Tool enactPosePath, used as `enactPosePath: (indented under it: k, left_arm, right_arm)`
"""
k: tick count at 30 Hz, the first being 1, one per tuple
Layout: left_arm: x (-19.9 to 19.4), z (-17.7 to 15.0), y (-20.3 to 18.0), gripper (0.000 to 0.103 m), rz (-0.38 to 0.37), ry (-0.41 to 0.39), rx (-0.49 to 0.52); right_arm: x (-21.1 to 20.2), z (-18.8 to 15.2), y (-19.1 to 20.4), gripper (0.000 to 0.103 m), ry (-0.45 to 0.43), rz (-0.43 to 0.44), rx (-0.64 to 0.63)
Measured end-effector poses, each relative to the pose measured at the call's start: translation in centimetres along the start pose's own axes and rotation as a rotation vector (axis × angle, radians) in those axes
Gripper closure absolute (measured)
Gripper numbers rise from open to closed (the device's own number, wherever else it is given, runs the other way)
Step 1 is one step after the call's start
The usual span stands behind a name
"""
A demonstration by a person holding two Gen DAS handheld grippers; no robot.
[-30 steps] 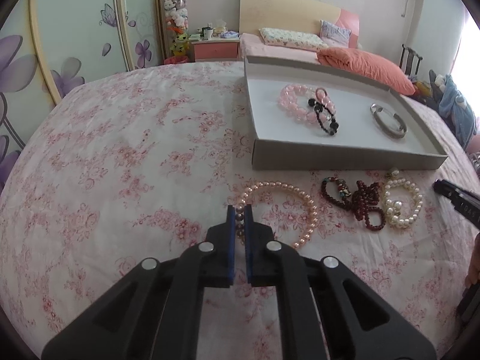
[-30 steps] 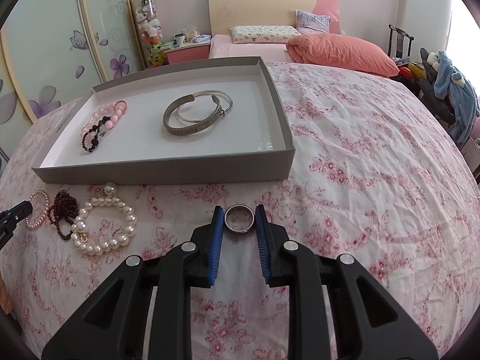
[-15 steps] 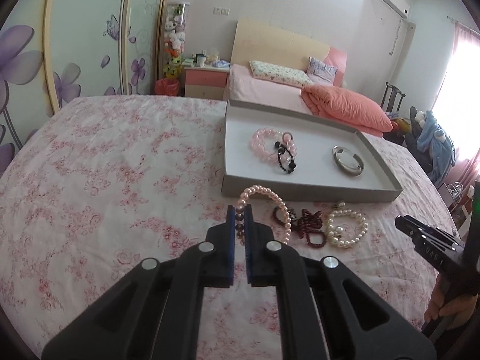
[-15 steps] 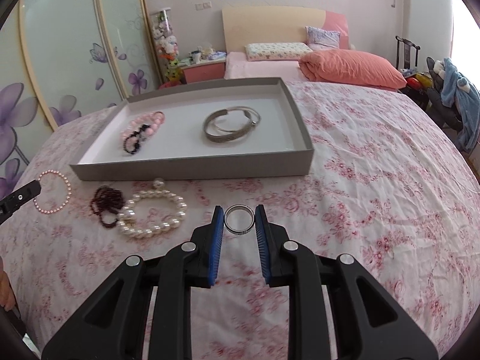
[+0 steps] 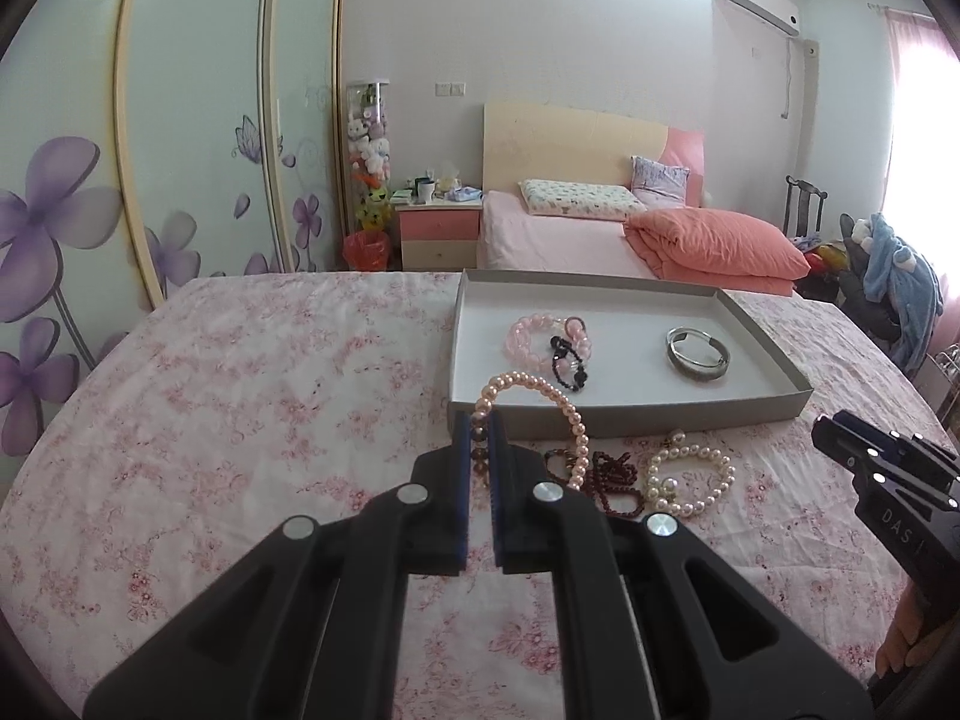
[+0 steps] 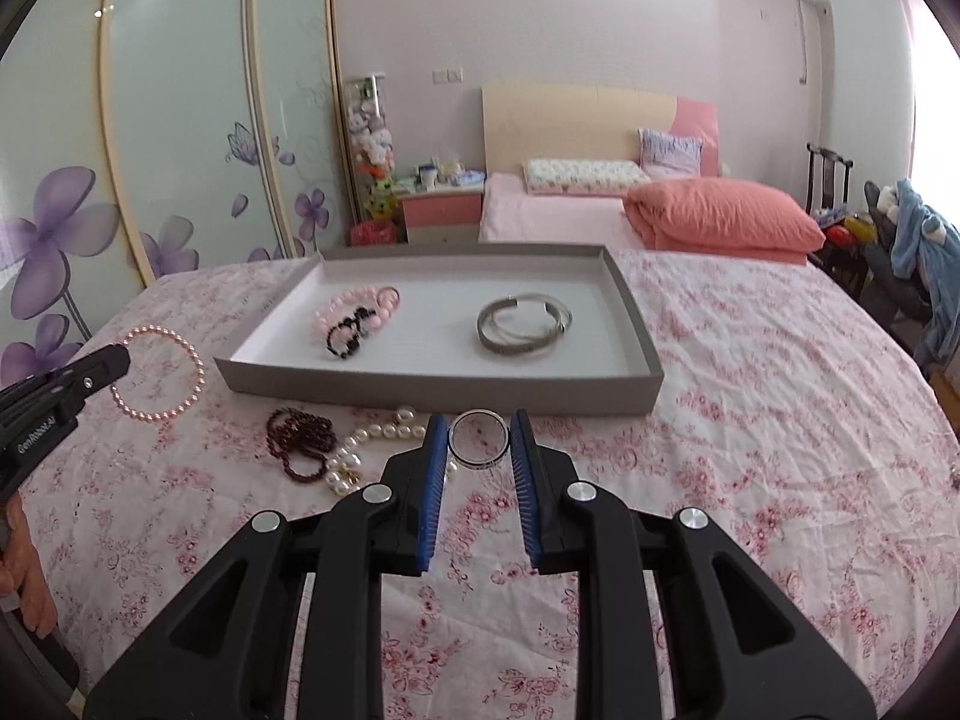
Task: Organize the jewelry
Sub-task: 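Lift the pearl bracelet with the left tool while the right tool carries the ring over the tray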
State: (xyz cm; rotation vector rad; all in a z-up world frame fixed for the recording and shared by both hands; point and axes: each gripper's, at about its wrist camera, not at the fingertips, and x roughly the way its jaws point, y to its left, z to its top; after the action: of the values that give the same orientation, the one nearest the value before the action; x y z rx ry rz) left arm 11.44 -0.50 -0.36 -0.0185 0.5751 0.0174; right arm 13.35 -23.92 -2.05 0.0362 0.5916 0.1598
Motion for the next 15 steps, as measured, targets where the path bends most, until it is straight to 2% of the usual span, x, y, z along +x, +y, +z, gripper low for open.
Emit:
enactPosePath:
  k: [15]
  left_arm:
    - [-1.0,0.8,-1.8,0.096,0.024,-0.068,0.052]
  right_arm:
    - [-1.6,1.3,0.0,0.080,-0.098,-0.017,-0.011]
